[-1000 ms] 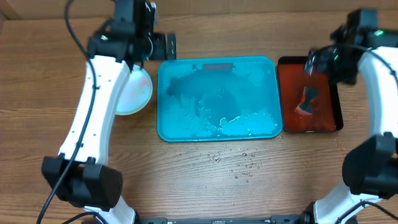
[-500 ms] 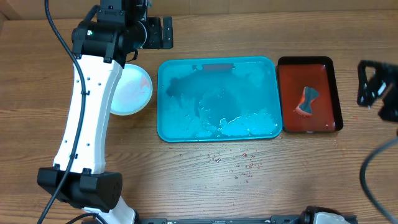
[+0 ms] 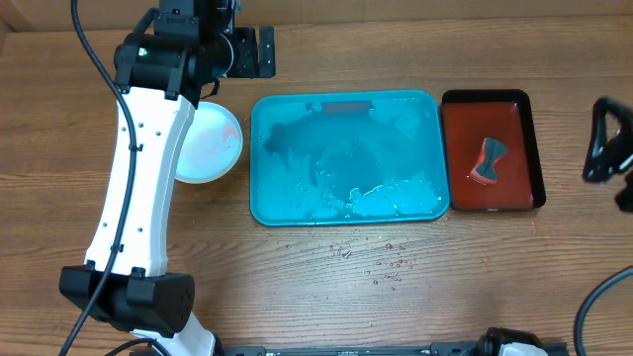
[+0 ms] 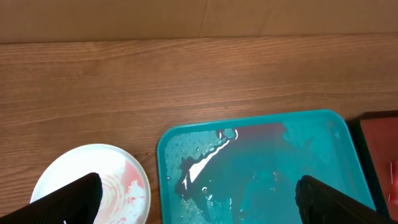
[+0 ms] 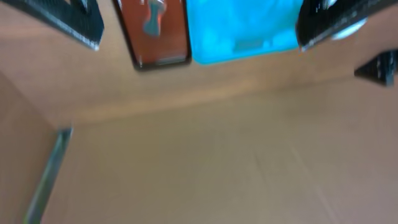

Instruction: Clean dirty plates on tray and stack at the side

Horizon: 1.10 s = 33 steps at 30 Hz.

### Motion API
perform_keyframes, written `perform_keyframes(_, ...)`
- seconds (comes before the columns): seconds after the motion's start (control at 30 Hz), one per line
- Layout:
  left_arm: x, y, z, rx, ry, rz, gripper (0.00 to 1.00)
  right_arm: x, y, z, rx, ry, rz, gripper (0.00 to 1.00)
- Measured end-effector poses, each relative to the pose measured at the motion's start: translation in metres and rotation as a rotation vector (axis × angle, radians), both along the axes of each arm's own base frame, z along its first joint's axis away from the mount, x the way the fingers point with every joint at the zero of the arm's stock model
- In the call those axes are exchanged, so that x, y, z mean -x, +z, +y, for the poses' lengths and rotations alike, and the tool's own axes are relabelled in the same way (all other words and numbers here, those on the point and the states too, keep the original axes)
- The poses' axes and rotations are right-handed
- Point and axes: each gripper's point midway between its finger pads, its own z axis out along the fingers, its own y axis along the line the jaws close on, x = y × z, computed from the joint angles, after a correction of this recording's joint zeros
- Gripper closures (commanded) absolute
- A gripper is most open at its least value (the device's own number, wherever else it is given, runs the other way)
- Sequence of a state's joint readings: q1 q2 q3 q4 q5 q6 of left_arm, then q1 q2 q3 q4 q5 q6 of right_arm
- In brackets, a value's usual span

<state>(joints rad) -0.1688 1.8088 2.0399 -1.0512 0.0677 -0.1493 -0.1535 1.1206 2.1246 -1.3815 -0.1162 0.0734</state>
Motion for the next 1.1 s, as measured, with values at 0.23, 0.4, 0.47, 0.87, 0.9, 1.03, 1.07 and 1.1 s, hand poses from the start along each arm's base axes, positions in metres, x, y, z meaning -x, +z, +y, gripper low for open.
perform_keyframes(0.23, 0.000, 0.000, 0.000, 0.002, -0.002, 0.000, 0.00, -0.038, -0.073, 0.006, 0.020, 0.066, -0.202, 0.00)
perform_keyframes(0.4, 0.000, 0.000, -0.001, 0.002, -0.003, 0.002, 0.00, -0.042, -0.164, 0.022, 0.025, 0.155, -0.312, 0.00)
perform_keyframes(0.47, 0.000, 0.000, -0.001, 0.003, -0.002, 0.000, 0.00, -0.038, -0.204, 0.033, 0.023, 0.201, -0.337, 0.00)
perform_keyframes(0.87, 0.000, 0.000, -0.001, 0.002, -0.002, 0.001, 0.00, -0.027, -0.323, 0.044, 0.022, 0.222, -0.366, 0.00)
perform_keyframes(0.9, 0.000, 0.000, -0.001, 0.002, -0.002, 0.002, 0.01, -0.026, -0.326, 0.042, 0.023, 0.210, -0.355, 0.00)
perform_keyframes(1.03, 0.000, 0.000, -0.001, 0.002, -0.002, 0.002, 0.00, -0.026, -0.339, 0.036, 0.022, 0.173, -0.304, 0.00)
perform_keyframes(1.07, 0.000, 0.000, -0.001, 0.002, -0.002, 0.002, 0.00, -0.026, -0.339, 0.035, 0.023, 0.171, -0.304, 0.00)
perform_keyframes(1.1, 0.000, 0.000, -0.001, 0.002, -0.002, 0.001, 0.00, -0.026, -0.339, 0.035, 0.024, 0.167, -0.304, 0.00)
